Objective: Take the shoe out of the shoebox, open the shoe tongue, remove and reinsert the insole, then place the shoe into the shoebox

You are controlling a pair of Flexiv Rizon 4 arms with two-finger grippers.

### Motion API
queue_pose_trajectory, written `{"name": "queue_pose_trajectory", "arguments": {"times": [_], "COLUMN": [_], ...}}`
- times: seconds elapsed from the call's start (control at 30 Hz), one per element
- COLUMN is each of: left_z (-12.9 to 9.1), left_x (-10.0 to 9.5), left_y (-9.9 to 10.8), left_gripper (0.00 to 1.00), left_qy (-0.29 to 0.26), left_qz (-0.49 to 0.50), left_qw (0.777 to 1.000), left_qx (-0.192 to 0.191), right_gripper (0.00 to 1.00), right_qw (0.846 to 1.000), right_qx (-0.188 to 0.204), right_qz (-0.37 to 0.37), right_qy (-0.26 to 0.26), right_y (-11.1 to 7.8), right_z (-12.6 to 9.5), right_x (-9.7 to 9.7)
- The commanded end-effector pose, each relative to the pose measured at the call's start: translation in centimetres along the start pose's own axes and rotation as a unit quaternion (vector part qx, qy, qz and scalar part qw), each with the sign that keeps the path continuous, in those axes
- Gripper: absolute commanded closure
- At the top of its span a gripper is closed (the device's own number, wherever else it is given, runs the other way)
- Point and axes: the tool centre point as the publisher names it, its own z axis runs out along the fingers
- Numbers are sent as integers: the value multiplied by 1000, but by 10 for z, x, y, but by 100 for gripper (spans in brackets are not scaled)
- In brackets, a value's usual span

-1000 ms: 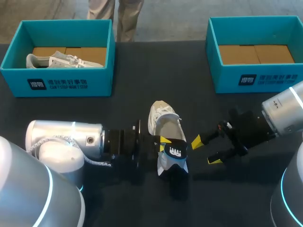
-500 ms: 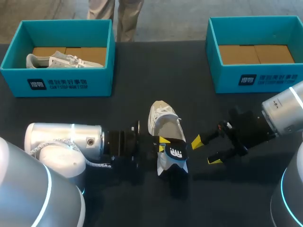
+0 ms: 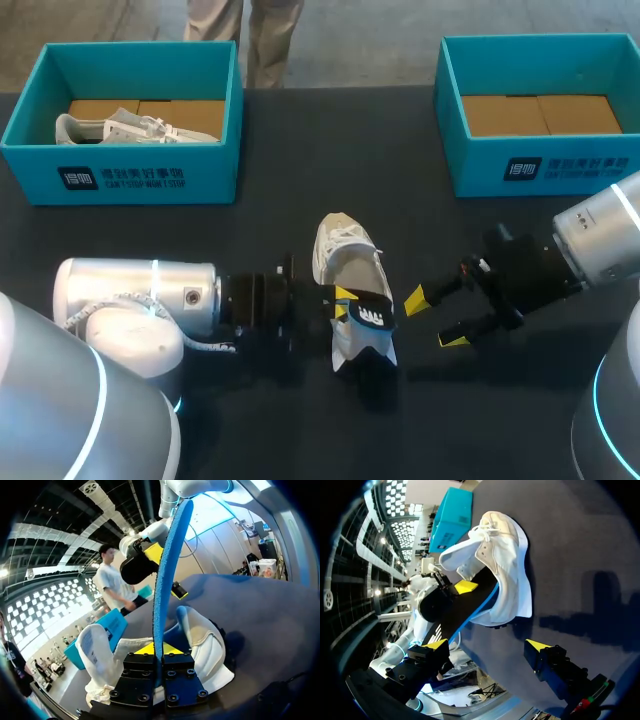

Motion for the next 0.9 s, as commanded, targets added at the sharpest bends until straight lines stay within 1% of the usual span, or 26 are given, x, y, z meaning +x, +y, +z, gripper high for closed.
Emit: {"name": "queue_pose_trajectory", "arguments": {"times": [0.03, 0.53, 0.9], "left_z": [3, 2, 2], "left_x": [-1, 3, 4], "left_y": [3, -11, -11], "left_gripper": [100, 100, 100], "left_qy": [2, 14, 19], "left_qz": [-1, 0, 0], "left_qw": [1000, 1000, 1000], "left_qx": [-2, 19, 20], "right_gripper": [0, 0, 0], "right_qw": [1000, 1000, 1000], "right_qx": [-1, -1, -1], "right_qz": [0, 0, 0], "right_qy": [-2, -2, -2], "right_y": [-1, -1, -1], "right_z": [1, 1, 1], "right_x": [1, 1, 1]}}
